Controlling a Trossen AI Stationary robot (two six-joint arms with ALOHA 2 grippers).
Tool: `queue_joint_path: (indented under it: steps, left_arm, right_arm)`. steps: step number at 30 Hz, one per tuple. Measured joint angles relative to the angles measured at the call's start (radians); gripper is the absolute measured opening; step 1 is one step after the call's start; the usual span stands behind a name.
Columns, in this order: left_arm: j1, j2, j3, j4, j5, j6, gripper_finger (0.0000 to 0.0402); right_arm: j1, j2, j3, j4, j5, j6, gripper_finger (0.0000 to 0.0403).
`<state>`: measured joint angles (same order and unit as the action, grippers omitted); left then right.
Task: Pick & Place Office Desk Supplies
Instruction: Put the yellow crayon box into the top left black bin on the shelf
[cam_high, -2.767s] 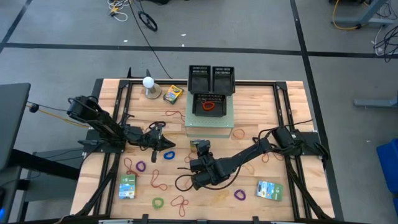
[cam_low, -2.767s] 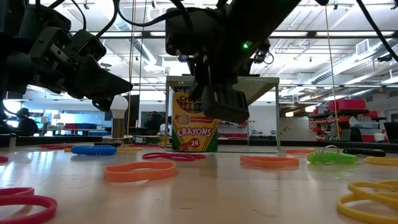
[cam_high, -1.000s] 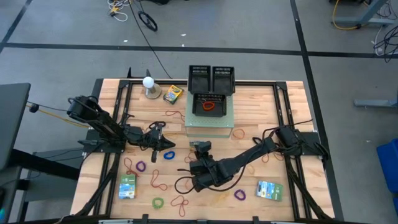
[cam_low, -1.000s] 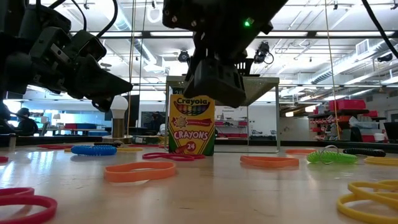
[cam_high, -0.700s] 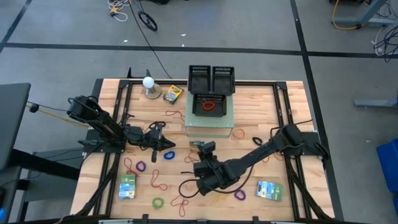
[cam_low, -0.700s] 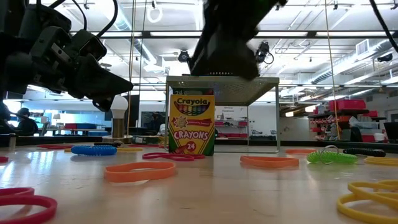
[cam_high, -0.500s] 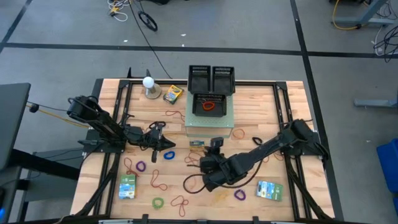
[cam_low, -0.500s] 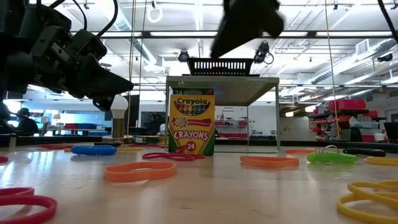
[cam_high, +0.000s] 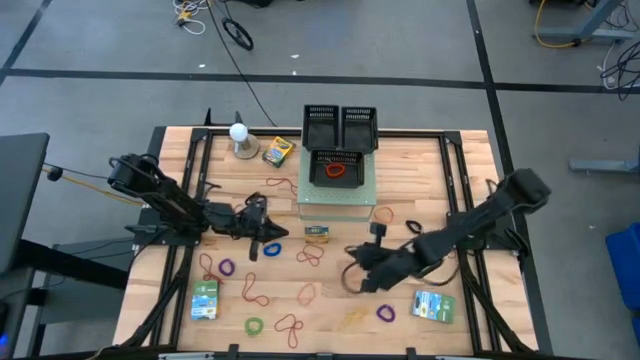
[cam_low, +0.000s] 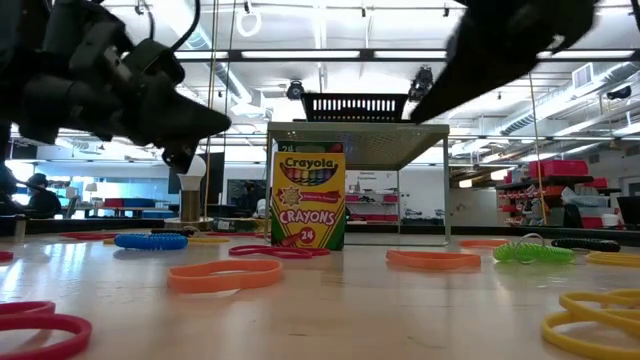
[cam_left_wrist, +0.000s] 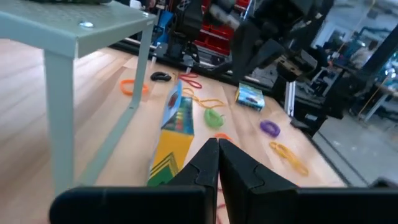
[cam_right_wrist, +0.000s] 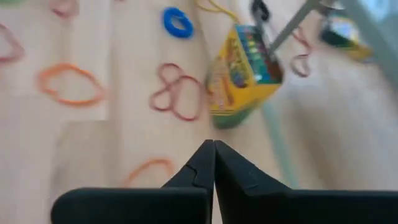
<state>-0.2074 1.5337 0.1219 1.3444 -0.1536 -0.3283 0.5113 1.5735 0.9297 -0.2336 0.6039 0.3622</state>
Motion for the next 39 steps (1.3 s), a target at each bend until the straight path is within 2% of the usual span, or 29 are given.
queue_joint_path:
  steps: [2, 7, 13, 19, 23, 27, 31, 39]
  left_arm:
    - [0.0, 0.0, 0.03, -0.025, 0.002, -0.046, 0.0018]
    - [-0.002, 0.0, 0.133, -0.13, 0.013, -0.124, 0.0021]
    - [0.005, 0.0, 0.308, -0.331, 0.014, -0.101, 0.0048]
    - [0.015, 0.0, 0.544, -0.792, 0.015, -0.062, 0.0105]
    - [0.01, 0.0, 0.715, -1.135, -0.009, -0.016, 0.0128]
    - [0.003, 0.0, 0.846, -1.364, -0.048, 0.019, 0.0146]
    - [0.011, 0.0, 0.926, -1.504, -0.053, 0.014, 0.0179]
    - [0.033, 0.0, 0.94, -1.567, -0.044, 0.032, 0.0252]
  right_arm:
    - [-0.016, -0.061, -0.117, 0.156, -0.034, -0.001, 0.0004]
    - [-0.06, -0.183, -0.377, 0.48, -0.04, -0.028, 0.0008]
    - [-0.127, -0.292, -0.556, 0.706, -0.04, -0.073, 0.0004]
    - [-0.149, -0.333, -0.632, 0.765, -0.011, -0.087, 0.0009]
    - [-0.149, -0.331, -0.643, 0.755, -0.01, -0.09, 0.001]
    - [-0.149, -0.331, -0.643, 0.752, -0.01, -0.109, 0.001]
    - [-0.149, -0.331, -0.643, 0.754, -0.01, -0.115, 0.0011]
    - [-0.149, -0.331, -0.643, 0.754, -0.001, -0.117, 0.0011]
